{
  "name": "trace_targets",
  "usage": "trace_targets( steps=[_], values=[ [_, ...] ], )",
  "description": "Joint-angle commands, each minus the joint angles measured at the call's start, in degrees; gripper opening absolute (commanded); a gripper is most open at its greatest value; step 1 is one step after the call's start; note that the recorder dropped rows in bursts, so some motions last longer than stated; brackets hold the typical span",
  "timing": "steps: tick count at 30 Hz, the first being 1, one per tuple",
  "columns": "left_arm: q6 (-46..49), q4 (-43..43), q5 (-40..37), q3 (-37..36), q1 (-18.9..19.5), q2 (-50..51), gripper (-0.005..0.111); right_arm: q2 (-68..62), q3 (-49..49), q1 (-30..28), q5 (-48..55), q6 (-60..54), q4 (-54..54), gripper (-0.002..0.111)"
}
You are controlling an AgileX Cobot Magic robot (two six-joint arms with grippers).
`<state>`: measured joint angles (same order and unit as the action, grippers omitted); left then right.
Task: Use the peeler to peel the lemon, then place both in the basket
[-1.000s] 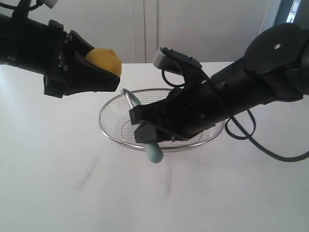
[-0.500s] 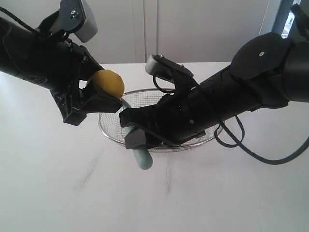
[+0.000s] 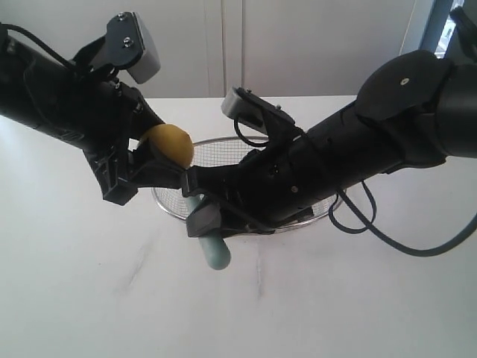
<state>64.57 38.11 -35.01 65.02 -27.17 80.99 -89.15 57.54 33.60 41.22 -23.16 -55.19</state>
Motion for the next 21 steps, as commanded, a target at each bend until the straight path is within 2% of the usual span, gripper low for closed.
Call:
trace_targets(
  steps=[1,21],
  values=[
    [-0.44,1.21,-0.70,-0.39,-0.40,0.48,0.000,0.23,-0.33,0.14,0.26,0.09,-0.87,0.000],
    [-0.33,0.95,-0.47,-0.39,-0.40,1.97,0.000,0.34,-0.33,0.14,-0.12,0.17,-0.87,0.000]
  ],
)
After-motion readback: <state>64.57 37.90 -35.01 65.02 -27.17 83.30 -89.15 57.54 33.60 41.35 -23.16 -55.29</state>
